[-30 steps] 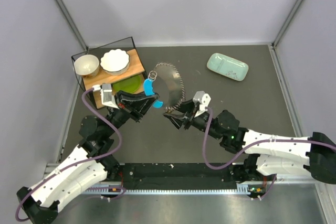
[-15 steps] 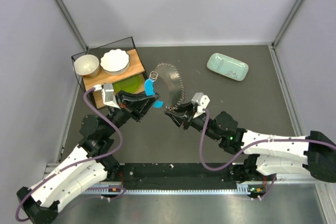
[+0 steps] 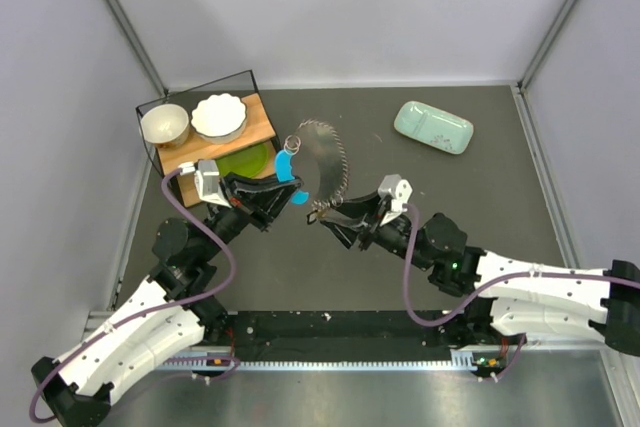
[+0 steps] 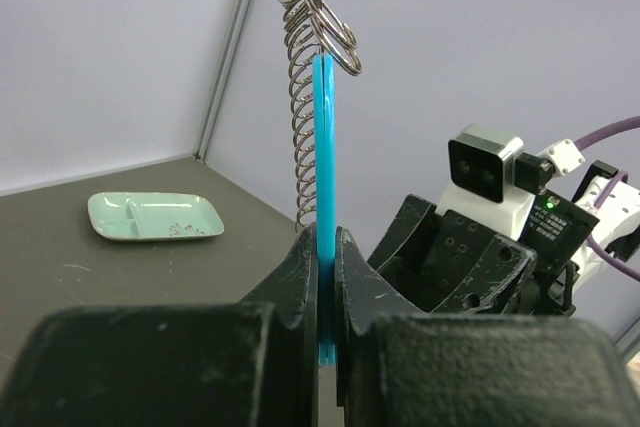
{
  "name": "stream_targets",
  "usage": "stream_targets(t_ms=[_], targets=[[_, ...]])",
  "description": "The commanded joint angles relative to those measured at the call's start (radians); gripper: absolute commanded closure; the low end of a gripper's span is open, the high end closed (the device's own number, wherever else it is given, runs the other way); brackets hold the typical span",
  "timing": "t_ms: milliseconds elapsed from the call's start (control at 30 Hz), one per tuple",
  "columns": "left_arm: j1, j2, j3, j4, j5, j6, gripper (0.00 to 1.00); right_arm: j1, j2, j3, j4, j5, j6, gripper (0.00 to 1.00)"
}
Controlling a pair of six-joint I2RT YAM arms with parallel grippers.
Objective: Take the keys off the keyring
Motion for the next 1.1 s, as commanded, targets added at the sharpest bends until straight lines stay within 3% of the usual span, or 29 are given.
stream_targets(t_ms=[0,233,467,700,867,1067], targets=[[0.002,-0.007,0.025,0.083,-0.022,0.015,1.0,0.013,-0.064,-0.002,-0.042,-0.041,0.055,0.53],[0.0,0.004,0.014,0.108,-0.027,0.026,1.0,0.014,-0.049,-0.066,0.114,-0.083,-0.023,0.51],[0.0,-0.002,0.02,0.119,-0.019,0.006,1.0,0.028,0.013,-0.029,0.117,0.05,-0.113,0.54],[0.002,-0.031,0.015,0.114,-0.019,-0.014,1.0,0.028,0.086,-0.002,0.139,0.041,-0.141,0.46],[0.0,-0.042,0.018,0.096,-0.025,-0.009,1.0,0.03,0.114,0.002,0.145,0.159,-0.17,0.53],[0.0,-0.047,0.02,0.091,-0.03,-0.009,1.0,0.03,0.123,-0.003,0.146,0.186,-0.192,0.57]])
